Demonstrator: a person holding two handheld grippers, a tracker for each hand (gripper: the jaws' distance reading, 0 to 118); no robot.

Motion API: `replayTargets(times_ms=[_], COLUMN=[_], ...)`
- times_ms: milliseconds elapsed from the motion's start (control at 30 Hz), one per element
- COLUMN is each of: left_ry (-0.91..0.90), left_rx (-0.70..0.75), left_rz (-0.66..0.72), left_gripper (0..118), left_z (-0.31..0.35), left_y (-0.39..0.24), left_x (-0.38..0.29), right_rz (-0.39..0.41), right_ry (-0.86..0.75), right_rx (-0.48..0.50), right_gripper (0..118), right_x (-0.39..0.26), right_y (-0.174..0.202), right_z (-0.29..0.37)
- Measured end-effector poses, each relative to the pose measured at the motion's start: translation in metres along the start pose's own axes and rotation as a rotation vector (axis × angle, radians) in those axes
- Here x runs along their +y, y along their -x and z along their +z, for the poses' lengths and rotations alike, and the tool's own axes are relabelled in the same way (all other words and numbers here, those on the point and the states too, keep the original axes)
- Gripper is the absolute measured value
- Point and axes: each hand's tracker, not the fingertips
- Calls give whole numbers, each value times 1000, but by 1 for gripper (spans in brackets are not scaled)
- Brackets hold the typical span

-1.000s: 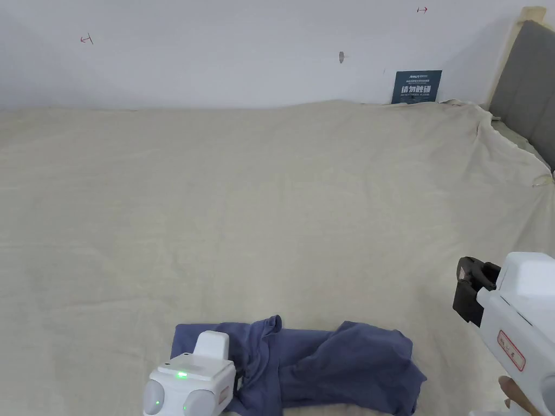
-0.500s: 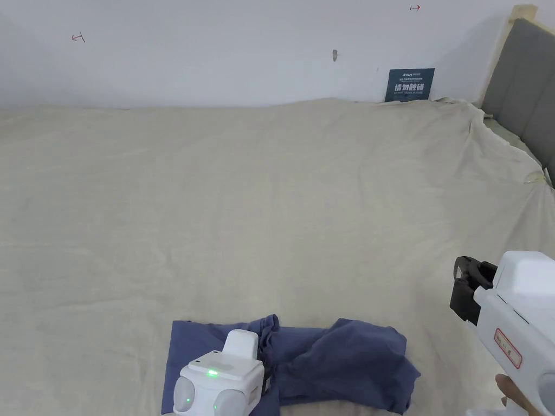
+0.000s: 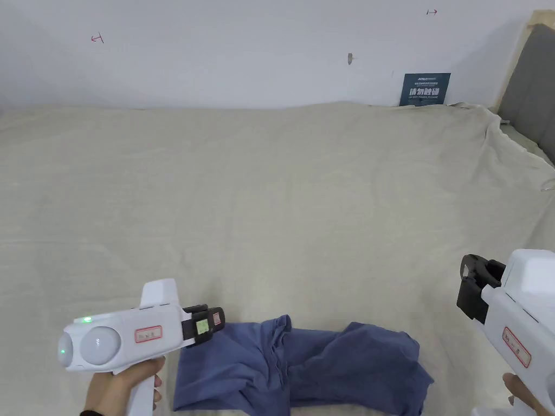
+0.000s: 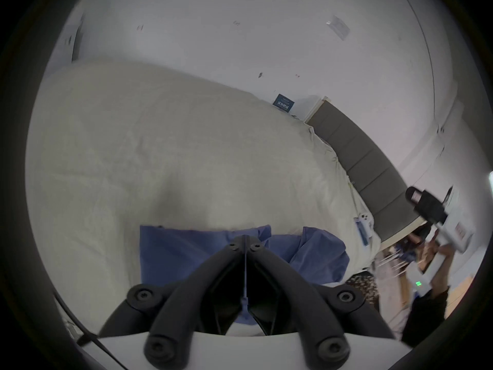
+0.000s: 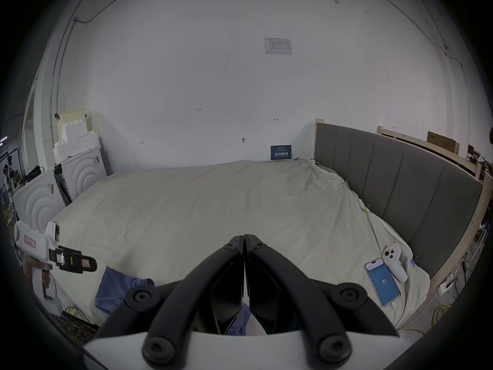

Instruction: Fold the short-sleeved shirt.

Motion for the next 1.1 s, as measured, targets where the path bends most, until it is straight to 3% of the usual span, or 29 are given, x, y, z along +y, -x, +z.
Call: replayTargets(times_ms=[67,100,133,167,233,400,467,567,667,700,767,800,867,1100], left_ry=[28,37,41,63,85,117,131,153,140,140,139,137,156,106], left_rx=[19,17,25,35,62,74,61,32,58,61,103,112,70,140], left_rz=[59,66,88,114,127,164,178,183,125,120,106,90,113,48], left_gripper=[15,30,61,80,103,102,94,72,71,66,25,18,18,9], left_z=[0,1,-1,-3,-9,-26,-35,-48,-55,-55,-53,-52,-51,-41], left_y=[22,31,42,51,65,89,92,92,82,82,81,82,85,59], left_x=[0,0,-2,-4,-9,-23,-29,-34,-40,-39,-39,-39,-41,-38], right_rz=[2,3,4,6,9,12,16,18,20,19,14,14,9,11], right_ry=[3,4,7,10,16,31,36,43,48,49,51,51,53,47], right_rx=[4,5,6,6,8,9,10,8,3,2,2,1,0,6], right_gripper=[0,0,0,0,0,0,0,0,0,0,0,0,0,0], right_x=[0,0,-1,-2,-3,-6,-7,-9,-11,-11,-12,-13,-13,-10], right_y=[2,2,3,4,5,7,8,7,5,5,3,3,2,4], right_z=[0,-1,-1,-2,-3,-5,-6,-5,-4,-3,-3,-3,-3,-1])
